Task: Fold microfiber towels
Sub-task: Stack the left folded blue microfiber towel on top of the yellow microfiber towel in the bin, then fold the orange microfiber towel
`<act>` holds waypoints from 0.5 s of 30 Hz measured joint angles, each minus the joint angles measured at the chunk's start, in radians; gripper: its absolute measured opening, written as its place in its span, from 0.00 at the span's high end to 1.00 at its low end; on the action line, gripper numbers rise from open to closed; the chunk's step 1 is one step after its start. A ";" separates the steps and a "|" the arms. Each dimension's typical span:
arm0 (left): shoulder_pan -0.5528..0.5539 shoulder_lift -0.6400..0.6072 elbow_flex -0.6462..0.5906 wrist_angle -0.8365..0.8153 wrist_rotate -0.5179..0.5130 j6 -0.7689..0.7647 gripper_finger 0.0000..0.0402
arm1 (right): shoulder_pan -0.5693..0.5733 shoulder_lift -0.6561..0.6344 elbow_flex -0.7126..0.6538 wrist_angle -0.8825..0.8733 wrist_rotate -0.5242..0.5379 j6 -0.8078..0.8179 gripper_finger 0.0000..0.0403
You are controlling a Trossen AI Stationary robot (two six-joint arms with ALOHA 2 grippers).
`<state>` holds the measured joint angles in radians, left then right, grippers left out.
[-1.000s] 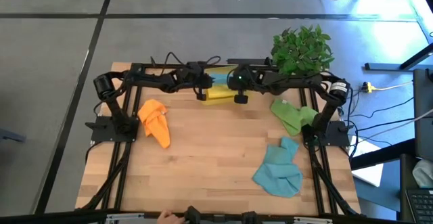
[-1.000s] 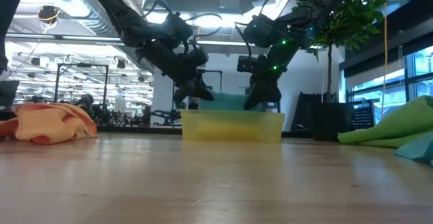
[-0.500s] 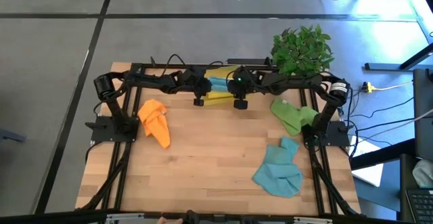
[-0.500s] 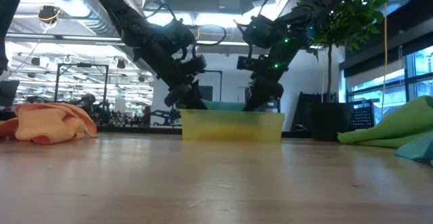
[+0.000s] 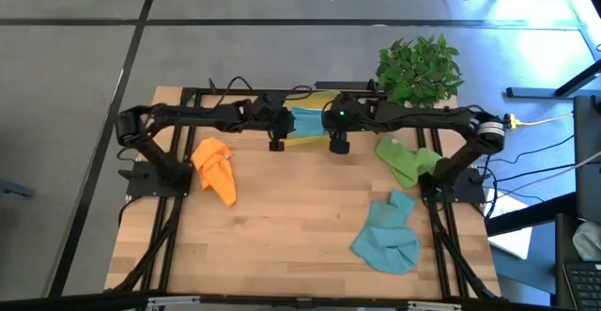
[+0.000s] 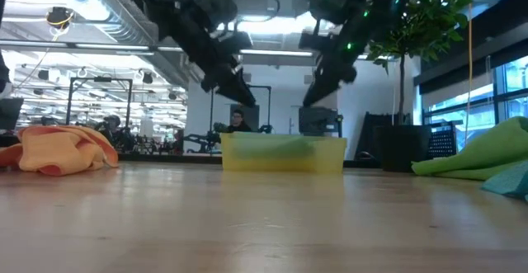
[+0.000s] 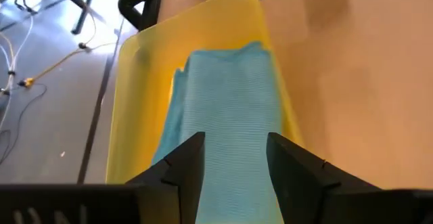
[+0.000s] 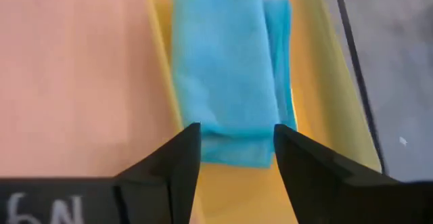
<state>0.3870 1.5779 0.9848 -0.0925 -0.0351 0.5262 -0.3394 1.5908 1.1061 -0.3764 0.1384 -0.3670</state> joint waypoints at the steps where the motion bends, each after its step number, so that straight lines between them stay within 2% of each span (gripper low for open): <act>1: -0.012 -0.016 0.000 -0.014 0.000 -0.012 0.63 | 0.002 -0.017 0.000 0.002 -0.030 0.003 0.55; 3: -0.036 -0.056 0.000 -0.047 0.030 -0.046 0.63 | 0.002 -0.044 0.000 0.009 -0.122 0.023 0.57; 6: -0.063 -0.142 -0.024 -0.020 0.205 -0.072 0.65 | 0.001 -0.103 -0.054 0.093 -0.287 0.033 0.61; 8: -0.069 -0.206 -0.075 0.054 0.320 -0.090 0.67 | 0.001 -0.150 -0.125 0.197 -0.374 0.029 0.63; 12: -0.049 -0.312 -0.247 0.320 0.425 -0.184 0.69 | 0.002 -0.244 -0.328 0.531 -0.499 0.048 0.69; 15: -0.045 -0.365 -0.393 0.581 0.446 -0.295 0.69 | 0.002 -0.283 -0.491 0.802 -0.525 0.052 0.73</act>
<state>0.3418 1.2129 0.5923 0.4887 0.4113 0.2311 -0.3378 1.3082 0.6153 0.4258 -0.3866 -0.3145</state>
